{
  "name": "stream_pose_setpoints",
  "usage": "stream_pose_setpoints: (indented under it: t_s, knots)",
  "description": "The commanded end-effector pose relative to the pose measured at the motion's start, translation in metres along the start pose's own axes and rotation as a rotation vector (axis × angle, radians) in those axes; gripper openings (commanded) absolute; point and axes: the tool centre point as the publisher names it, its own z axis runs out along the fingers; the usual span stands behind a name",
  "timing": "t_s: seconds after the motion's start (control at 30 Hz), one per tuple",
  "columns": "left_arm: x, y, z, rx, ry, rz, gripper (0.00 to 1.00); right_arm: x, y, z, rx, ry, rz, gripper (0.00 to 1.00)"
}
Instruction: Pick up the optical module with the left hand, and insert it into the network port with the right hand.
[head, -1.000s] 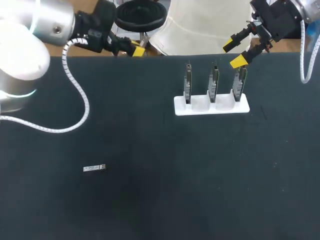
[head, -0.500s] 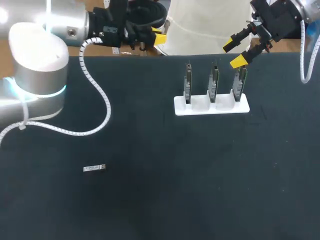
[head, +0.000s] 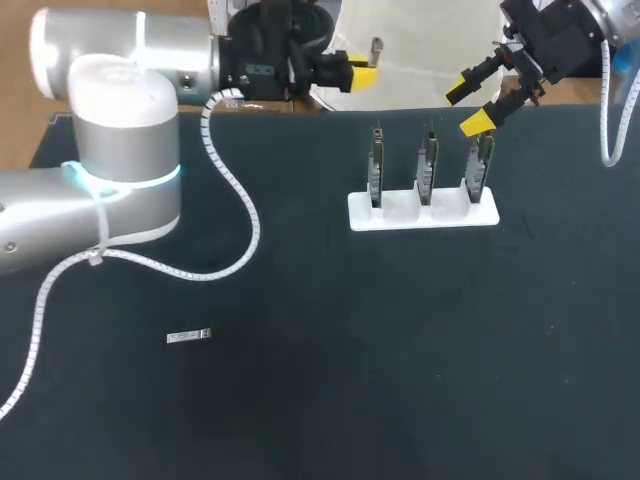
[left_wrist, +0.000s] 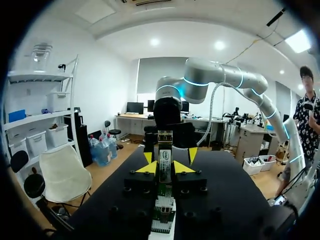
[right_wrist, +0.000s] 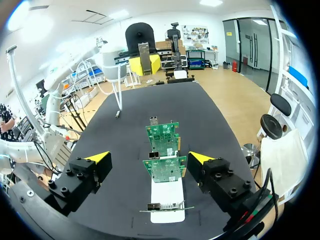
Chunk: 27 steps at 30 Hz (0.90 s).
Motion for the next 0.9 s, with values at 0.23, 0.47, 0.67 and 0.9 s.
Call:
stream_pose_setpoints:
  t_s: [0.23, 0.47, 0.67, 0.9]
  knots:
    - [0.003, 0.006, 0.038, 0.061, -0.018, 0.002, 0.0, 0.001, 0.001, 0.0, 0.003, -0.002, -0.002, 1.0]
    - [0.008, 0.001, 0.056, 0.102, -0.061, 0.006, 0.0, 0.001, 0.001, 0.0, 0.003, -0.002, -0.002, 1.0]
    - [0.014, 0.001, 0.063, 0.1, -0.07, -0.001, 0.0, 0.001, 0.001, 0.0, 0.003, -0.002, -0.002, 1.0]
    - [0.018, 0.0, 0.072, 0.106, -0.073, -0.002, 0.0, 0.001, 0.001, 0.0, 0.003, -0.002, -0.002, 1.0]
